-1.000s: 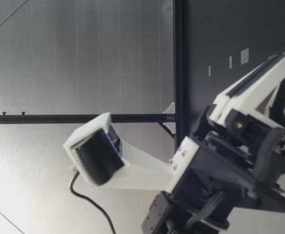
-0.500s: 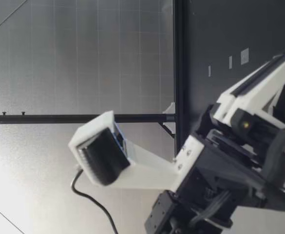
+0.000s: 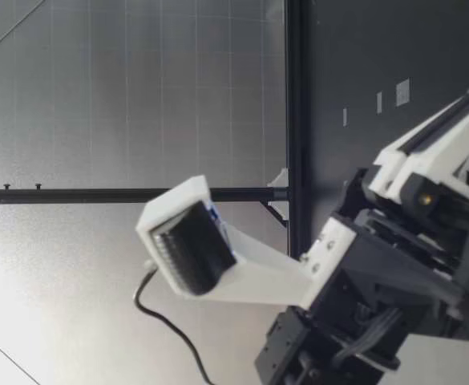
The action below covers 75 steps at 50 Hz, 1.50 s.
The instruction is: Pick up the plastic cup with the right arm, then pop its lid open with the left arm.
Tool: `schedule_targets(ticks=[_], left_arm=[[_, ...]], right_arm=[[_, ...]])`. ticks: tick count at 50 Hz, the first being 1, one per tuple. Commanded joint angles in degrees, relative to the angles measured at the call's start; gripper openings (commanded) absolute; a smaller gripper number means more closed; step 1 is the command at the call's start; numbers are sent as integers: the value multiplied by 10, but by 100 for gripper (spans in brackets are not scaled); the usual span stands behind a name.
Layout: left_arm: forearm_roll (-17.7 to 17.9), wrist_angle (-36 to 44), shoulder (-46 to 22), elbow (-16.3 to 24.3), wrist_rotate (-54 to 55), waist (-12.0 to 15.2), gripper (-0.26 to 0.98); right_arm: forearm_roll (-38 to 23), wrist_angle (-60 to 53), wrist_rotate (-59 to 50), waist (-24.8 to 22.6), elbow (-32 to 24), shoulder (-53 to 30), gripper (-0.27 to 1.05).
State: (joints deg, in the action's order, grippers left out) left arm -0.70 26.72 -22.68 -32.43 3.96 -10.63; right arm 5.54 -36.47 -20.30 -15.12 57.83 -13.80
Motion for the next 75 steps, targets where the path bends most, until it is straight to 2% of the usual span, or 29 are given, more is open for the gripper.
schedule_targets(ticks=[1, 75], left_arm=[[-1, 4, 9, 10, -1, -1, 3], [-2, -33, 29, -2, -2, -1, 3]], right_arm=[[-2, -6, 0, 3, -5, 8, 64], [-7, 15, 1, 3, -30, -4, 62]])
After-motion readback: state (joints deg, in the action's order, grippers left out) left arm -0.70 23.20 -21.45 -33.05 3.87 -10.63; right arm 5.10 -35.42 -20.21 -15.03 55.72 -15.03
